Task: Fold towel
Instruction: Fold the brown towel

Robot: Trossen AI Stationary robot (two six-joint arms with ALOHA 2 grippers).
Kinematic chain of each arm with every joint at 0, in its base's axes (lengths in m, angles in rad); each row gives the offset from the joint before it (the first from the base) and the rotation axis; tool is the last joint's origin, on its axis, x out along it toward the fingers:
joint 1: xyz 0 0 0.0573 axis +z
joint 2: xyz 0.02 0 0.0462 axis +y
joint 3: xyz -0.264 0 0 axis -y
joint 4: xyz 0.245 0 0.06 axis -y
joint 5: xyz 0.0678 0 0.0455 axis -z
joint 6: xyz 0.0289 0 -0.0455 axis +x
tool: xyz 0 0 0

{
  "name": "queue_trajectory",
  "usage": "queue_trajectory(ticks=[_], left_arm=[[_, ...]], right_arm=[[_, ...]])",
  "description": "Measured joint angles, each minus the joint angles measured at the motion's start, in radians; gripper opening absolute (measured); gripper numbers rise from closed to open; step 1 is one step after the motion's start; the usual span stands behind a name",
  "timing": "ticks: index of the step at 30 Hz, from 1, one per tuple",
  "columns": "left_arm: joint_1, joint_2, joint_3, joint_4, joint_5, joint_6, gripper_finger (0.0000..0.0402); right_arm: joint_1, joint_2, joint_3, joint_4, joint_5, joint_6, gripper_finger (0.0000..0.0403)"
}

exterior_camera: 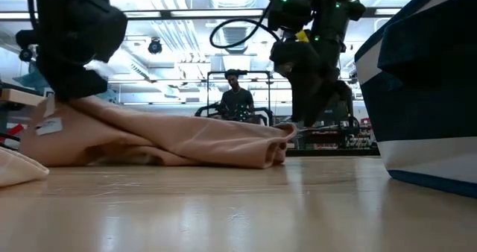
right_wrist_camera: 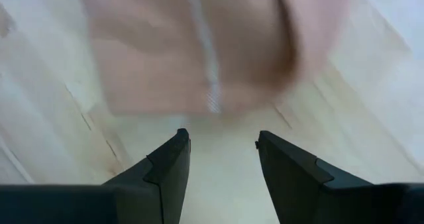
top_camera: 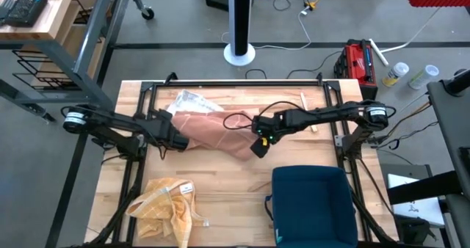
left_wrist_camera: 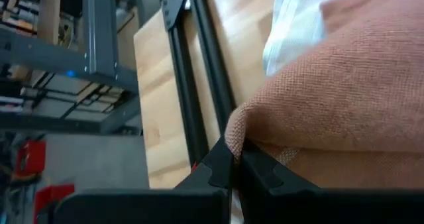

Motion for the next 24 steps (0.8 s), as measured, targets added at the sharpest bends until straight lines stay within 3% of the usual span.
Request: queue_trajectory(ticks=[8, 24], left_arm=[[-0.001, -0.010, -0.043, 0.023, 0.011, -0.019, 0.0000], [0.000, -0.055, -0.042, 0.084, -0.007, 0.026, 0.0000]], right_arm=[[0.036, 0.034, -0.009, 0.106, -0.040, 0.108, 0.0171], [0.098, 0.192, -0.009, 0.325, -0.129, 0.167, 0.0171]])
